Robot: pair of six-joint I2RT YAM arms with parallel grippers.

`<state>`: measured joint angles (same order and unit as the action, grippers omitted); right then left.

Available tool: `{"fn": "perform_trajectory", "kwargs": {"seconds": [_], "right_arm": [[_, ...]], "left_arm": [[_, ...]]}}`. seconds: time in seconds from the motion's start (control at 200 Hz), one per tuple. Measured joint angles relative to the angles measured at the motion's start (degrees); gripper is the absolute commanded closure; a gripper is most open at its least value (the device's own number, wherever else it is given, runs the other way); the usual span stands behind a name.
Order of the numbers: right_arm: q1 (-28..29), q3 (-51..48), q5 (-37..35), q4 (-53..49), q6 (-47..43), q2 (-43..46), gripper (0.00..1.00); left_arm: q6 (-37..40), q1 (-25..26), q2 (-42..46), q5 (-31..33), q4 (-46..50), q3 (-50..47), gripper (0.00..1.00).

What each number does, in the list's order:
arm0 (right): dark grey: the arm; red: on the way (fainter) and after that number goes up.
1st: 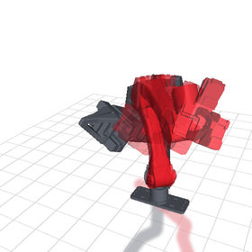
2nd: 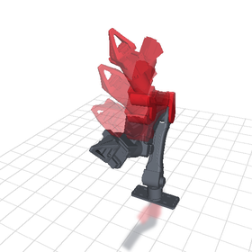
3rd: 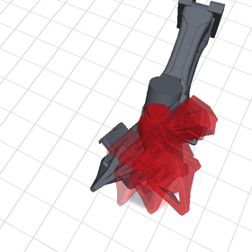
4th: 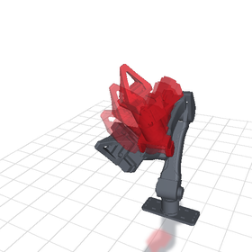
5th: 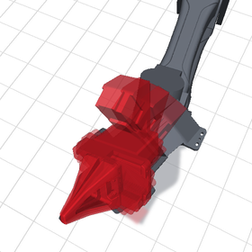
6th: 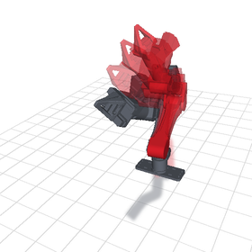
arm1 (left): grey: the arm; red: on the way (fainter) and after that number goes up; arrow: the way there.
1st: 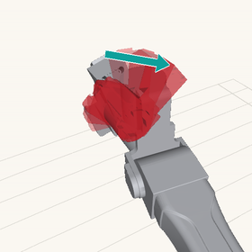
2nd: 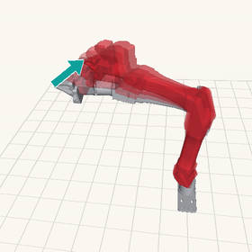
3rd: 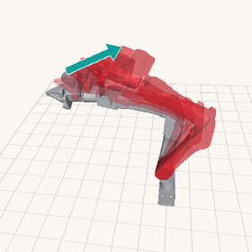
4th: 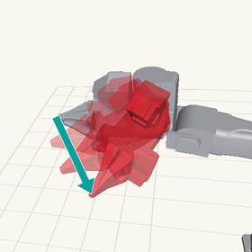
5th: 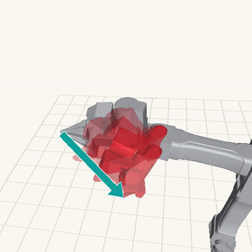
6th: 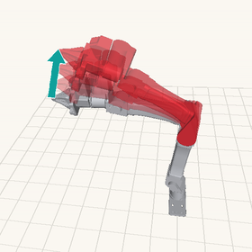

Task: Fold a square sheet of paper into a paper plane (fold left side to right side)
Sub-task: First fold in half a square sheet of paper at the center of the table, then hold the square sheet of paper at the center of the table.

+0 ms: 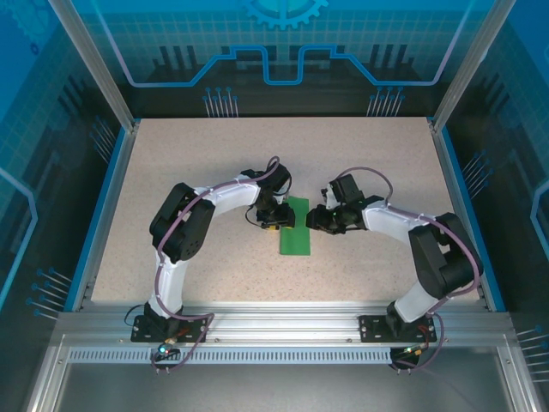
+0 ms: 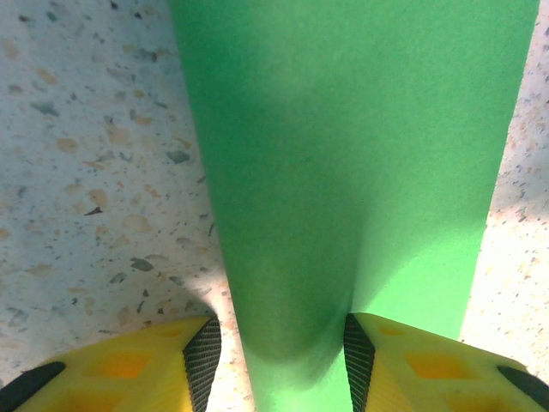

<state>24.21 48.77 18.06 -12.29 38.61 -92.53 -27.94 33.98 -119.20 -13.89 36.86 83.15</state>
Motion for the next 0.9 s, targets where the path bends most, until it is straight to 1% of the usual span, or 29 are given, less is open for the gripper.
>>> {"fn": "perform_trajectory", "kwargs": {"seconds": [0.245,0.57,0.765,0.895], "right_arm": [[1.29,3.37,0.42,0.44,0.39,-4.15,0.77],[1.79,4.22,0.02,0.09,0.35,-8.41,0.79],[1.99,4.57,-0.9,-1.03,-0.04,-9.35,0.79],[2.03,4.7,-1.16,-1.36,-0.07,-9.49,0.79]], "left_arm": [[0.0,0.0,-0.02,0.0,0.02,0.02,0.53],[0.0,0.0,-0.02,-0.02,0.11,0.07,0.53],[0.0,0.02,-0.02,0.0,0.11,0.07,0.53],[-0.02,0.07,0.07,0.2,0.11,0.07,0.5]]}}
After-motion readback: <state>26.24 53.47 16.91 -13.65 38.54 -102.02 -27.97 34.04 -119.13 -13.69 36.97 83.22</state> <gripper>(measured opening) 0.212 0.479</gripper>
